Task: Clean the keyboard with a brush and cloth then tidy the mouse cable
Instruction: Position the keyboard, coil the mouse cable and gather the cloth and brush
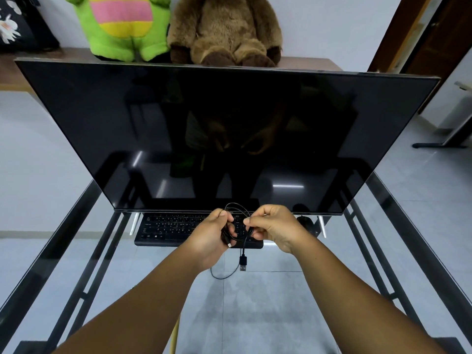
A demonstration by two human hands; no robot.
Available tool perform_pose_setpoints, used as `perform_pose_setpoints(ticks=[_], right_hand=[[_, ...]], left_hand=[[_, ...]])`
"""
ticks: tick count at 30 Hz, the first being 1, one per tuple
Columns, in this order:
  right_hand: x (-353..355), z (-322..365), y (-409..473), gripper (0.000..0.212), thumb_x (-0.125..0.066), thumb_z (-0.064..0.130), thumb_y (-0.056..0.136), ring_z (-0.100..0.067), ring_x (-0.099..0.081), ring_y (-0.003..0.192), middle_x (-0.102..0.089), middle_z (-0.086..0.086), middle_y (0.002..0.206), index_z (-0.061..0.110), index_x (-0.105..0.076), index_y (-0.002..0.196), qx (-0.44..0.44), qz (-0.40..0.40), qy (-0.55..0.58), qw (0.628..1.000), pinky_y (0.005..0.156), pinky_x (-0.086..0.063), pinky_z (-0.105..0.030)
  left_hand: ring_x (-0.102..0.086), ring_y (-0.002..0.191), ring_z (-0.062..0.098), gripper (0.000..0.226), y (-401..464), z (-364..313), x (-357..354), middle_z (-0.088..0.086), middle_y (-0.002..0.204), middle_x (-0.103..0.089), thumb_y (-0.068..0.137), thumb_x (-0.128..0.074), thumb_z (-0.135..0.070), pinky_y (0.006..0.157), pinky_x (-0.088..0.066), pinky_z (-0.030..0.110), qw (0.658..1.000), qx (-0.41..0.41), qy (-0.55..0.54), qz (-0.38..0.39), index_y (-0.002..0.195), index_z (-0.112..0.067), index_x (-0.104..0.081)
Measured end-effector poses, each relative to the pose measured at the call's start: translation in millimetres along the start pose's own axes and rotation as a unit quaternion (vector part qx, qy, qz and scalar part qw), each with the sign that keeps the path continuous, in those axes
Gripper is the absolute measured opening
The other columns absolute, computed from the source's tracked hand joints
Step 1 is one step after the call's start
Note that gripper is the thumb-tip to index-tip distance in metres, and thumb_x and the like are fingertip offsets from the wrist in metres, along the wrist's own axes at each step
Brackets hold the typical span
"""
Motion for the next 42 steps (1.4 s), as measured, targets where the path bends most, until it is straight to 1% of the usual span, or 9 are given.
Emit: perform_pose_setpoints(ticks=[6, 10, 14, 20, 24, 27, 35, 39, 42], right_hand=[[6, -1, 6, 0.019, -0.075, 0.000, 0.080, -0.013, -0.058, 0.053, -0.069, -0.016, 0.074, -0.001, -0.070, 0.098, -0.017, -0.011, 0.003, 1.000, 0.052, -0.052, -0.022], [6, 1, 12, 0.016, -0.074, 0.000, 0.081, -0.014, -0.059, 0.055, -0.069, -0.016, 0.075, -0.003, -0.069, 0.096, -0.024, -0.028, 0.017, 0.999, 0.053, -0.053, -0.021], [8, 2, 18, 0.012, -0.074, -0.001, 0.081, -0.016, -0.061, 0.061, -0.069, -0.015, 0.078, 0.002, -0.068, 0.092, -0.025, -0.055, 0.062, 0.996, 0.055, -0.055, -0.022], [8, 3, 26, 0.015, -0.075, 0.000, 0.080, -0.016, -0.064, 0.063, -0.069, -0.015, 0.081, 0.001, -0.068, 0.093, -0.027, -0.070, 0.094, 0.993, 0.055, -0.054, -0.022], [8, 4, 30, 0.019, -0.075, 0.000, 0.080, -0.016, -0.064, 0.064, -0.068, -0.015, 0.083, -0.002, -0.066, 0.097, -0.024, -0.074, 0.096, 0.992, 0.056, -0.055, -0.022], [7, 5, 31, 0.016, -0.074, 0.000, 0.080, -0.018, -0.063, 0.065, -0.067, -0.018, 0.086, -0.001, -0.066, 0.094, -0.020, -0.071, 0.093, 0.993, 0.055, -0.054, -0.021], [10, 2, 36, 0.014, -0.077, 0.000, 0.078, -0.015, -0.060, 0.056, -0.066, -0.012, 0.077, 0.003, -0.067, 0.088, -0.027, -0.064, 0.053, 0.996, 0.057, -0.056, -0.026], [11, -1, 37, 0.015, -0.078, 0.000, 0.077, -0.014, -0.060, 0.053, -0.067, -0.010, 0.073, 0.003, -0.067, 0.087, -0.024, -0.059, 0.043, 0.997, 0.058, -0.056, -0.026], [12, -3, 36, 0.015, -0.078, 0.000, 0.077, -0.014, -0.060, 0.052, -0.067, -0.011, 0.074, 0.003, -0.066, 0.087, -0.022, -0.060, 0.036, 0.997, 0.058, -0.056, -0.027]], left_hand=[[-0.057, 0.075, 0.015, 0.030, 1, -1, 6, 0.004, 0.079, -0.065, 0.104, -0.038, -0.020, 0.069, -0.044, 0.027, 0.996, -0.006, 0.090, -0.007, 0.106, -0.010, -0.066], [-0.062, 0.080, 0.007, 0.018, 4, -1, 9, 0.002, 0.090, -0.074, 0.100, -0.049, -0.020, 0.068, -0.043, 0.023, 0.981, -0.049, 0.183, -0.045, 0.116, -0.024, -0.057], [-0.063, 0.076, 0.013, 0.036, 10, 2, 15, 0.007, 0.086, -0.074, 0.091, -0.065, -0.022, 0.076, -0.049, 0.029, 0.967, -0.128, 0.209, -0.071, 0.117, -0.041, -0.051], [-0.063, 0.077, 0.008, 0.021, 14, 8, 16, 0.002, 0.100, -0.073, 0.097, -0.053, -0.011, 0.073, -0.049, 0.019, 0.971, -0.135, 0.193, -0.048, 0.107, -0.023, -0.067], [-0.067, 0.096, 0.017, 0.044, 14, 9, 17, -0.001, 0.107, -0.068, 0.077, -0.081, -0.021, 0.082, -0.055, 0.028, 0.975, -0.121, 0.187, -0.015, 0.117, -0.027, -0.061], [-0.066, 0.090, 0.013, 0.070, 16, 10, 15, -0.005, 0.107, -0.063, 0.060, -0.091, -0.014, 0.081, -0.057, 0.028, 0.958, -0.132, 0.253, -0.027, 0.119, -0.028, -0.055], [-0.056, 0.057, 0.000, 0.031, 26, 7, 17, -0.012, 0.080, -0.072, 0.073, -0.082, -0.013, 0.061, -0.047, 0.011, 0.905, -0.194, 0.361, -0.119, 0.093, -0.029, -0.064], [-0.068, 0.071, 0.012, 0.026, 32, 10, 18, -0.004, 0.085, -0.073, 0.073, -0.080, -0.010, 0.072, -0.056, 0.024, 0.936, -0.139, 0.301, -0.117, 0.089, -0.026, -0.067], [-0.072, 0.087, 0.020, 0.024, 33, 13, 18, 0.009, 0.098, -0.072, 0.083, -0.063, 0.004, 0.082, -0.057, 0.032, 0.982, -0.077, 0.147, -0.089, 0.097, -0.014, -0.068]])
Point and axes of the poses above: each hand's wrist, its own y-axis towards the middle knuckle, its own x-axis out of the back of the hand, z = x × y, the point moved 1 cm from there along y, towards the middle knuckle
